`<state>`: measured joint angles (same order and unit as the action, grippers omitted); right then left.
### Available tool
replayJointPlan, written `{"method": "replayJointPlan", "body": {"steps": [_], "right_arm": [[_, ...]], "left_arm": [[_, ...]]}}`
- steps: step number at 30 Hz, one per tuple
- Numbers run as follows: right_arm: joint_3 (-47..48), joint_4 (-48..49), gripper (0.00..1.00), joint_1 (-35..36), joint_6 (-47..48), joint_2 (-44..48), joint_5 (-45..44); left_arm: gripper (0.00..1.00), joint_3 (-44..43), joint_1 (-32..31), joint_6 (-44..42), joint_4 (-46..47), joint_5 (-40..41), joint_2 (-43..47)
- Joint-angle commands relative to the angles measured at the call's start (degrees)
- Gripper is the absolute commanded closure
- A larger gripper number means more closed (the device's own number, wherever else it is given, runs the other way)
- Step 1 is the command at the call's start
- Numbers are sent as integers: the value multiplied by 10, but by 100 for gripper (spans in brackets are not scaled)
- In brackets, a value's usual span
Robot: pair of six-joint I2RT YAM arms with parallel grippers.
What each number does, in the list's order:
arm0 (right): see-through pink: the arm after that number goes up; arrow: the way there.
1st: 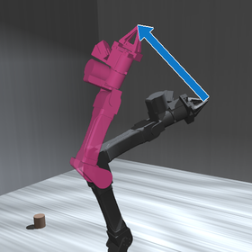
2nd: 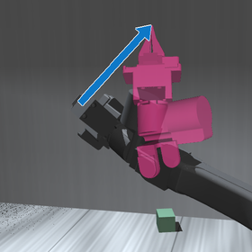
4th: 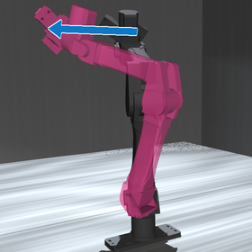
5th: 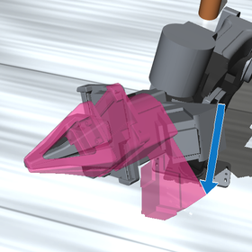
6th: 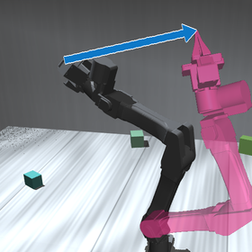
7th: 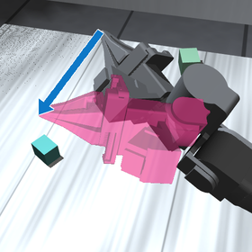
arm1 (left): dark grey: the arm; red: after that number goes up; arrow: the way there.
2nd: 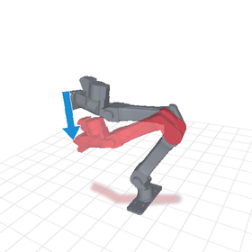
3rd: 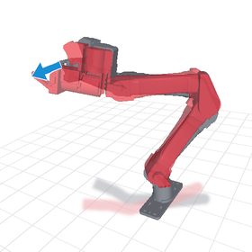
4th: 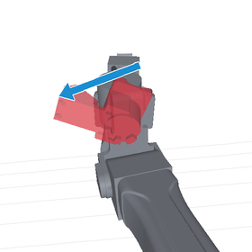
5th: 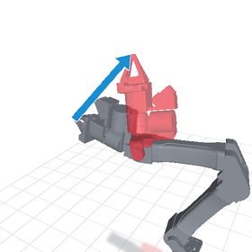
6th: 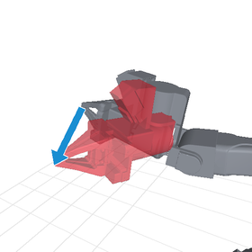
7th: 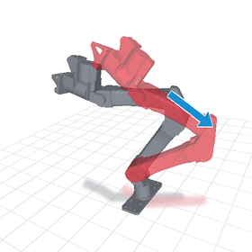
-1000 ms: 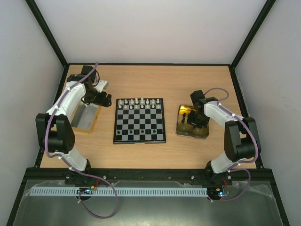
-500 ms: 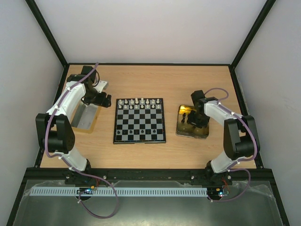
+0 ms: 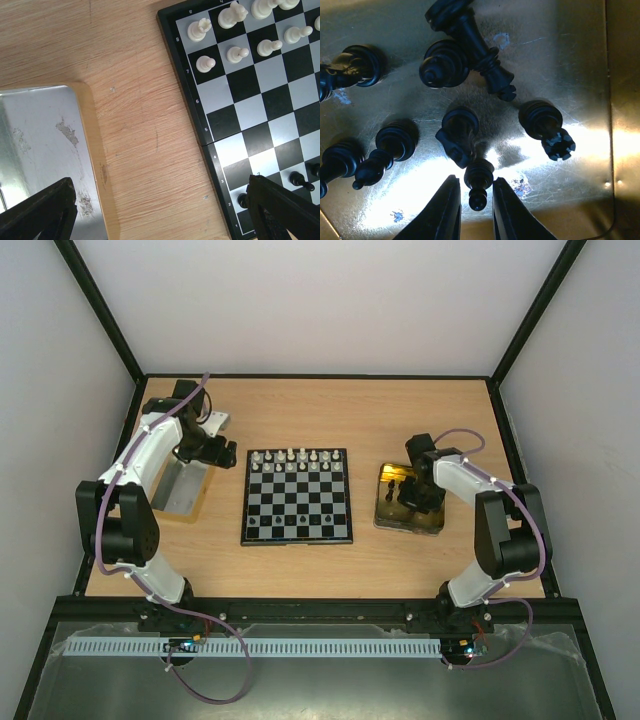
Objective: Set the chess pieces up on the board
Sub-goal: Pick up the chess piece from the storage box.
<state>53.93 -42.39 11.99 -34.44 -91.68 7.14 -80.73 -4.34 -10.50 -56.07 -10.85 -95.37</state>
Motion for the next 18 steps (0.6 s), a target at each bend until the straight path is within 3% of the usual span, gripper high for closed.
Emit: {"method": "replayJointPlan", "body": {"steps": [1,18], "right_arm": [[-9,5,83,-2,7,-4,-8],[9,-40,90,-3,6,35,-12]], "left_arm": [[8,-12,-2,-2,-13,3,9],[7,0,-2,-1,-10,-3,22]]}}
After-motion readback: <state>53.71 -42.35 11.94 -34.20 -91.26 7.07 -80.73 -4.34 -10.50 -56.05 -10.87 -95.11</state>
